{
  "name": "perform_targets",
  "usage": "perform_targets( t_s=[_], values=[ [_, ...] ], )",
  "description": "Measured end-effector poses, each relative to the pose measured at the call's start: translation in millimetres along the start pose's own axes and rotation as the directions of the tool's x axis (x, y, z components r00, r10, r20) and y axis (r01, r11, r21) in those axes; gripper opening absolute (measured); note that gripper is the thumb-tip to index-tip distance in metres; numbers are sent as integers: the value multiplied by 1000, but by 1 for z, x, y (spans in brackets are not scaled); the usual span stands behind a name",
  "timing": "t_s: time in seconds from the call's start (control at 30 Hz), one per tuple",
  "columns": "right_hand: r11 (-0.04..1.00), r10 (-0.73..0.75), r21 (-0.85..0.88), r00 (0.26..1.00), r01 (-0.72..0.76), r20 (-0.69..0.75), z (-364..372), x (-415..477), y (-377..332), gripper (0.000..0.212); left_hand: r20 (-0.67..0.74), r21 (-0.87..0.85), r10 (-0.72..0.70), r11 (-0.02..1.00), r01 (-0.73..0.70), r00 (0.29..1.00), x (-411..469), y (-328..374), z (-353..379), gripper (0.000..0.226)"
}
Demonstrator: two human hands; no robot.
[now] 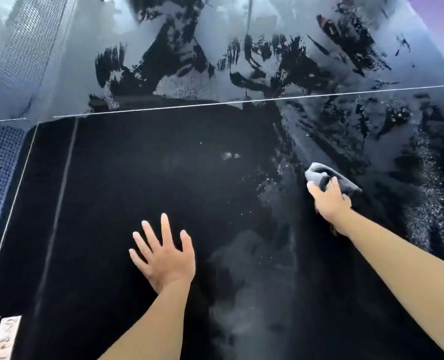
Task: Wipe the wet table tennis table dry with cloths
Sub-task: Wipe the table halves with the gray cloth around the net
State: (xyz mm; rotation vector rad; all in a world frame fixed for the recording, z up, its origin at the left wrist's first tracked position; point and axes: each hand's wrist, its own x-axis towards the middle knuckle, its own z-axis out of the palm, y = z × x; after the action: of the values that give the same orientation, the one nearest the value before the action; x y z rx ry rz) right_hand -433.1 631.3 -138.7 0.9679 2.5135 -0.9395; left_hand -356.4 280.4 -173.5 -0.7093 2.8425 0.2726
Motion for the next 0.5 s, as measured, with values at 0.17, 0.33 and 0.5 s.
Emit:
perform_targets(
  t_s=[0.17,0.33,0.5],
  values=[
    [841,-231,-490,971,230,59,23,86,-84,65,-102,16,-3,1000,5,995,7,4,15,68],
    [751,-360,-516,911,411,202,36,161,-192,65,-125,30,4,1000,0,992,8,6,17,68],
    [614,-536,-507,791,605,295,74,166,-243,64,-130,61,1,998,7,992,10,5,19,68]
  ],
)
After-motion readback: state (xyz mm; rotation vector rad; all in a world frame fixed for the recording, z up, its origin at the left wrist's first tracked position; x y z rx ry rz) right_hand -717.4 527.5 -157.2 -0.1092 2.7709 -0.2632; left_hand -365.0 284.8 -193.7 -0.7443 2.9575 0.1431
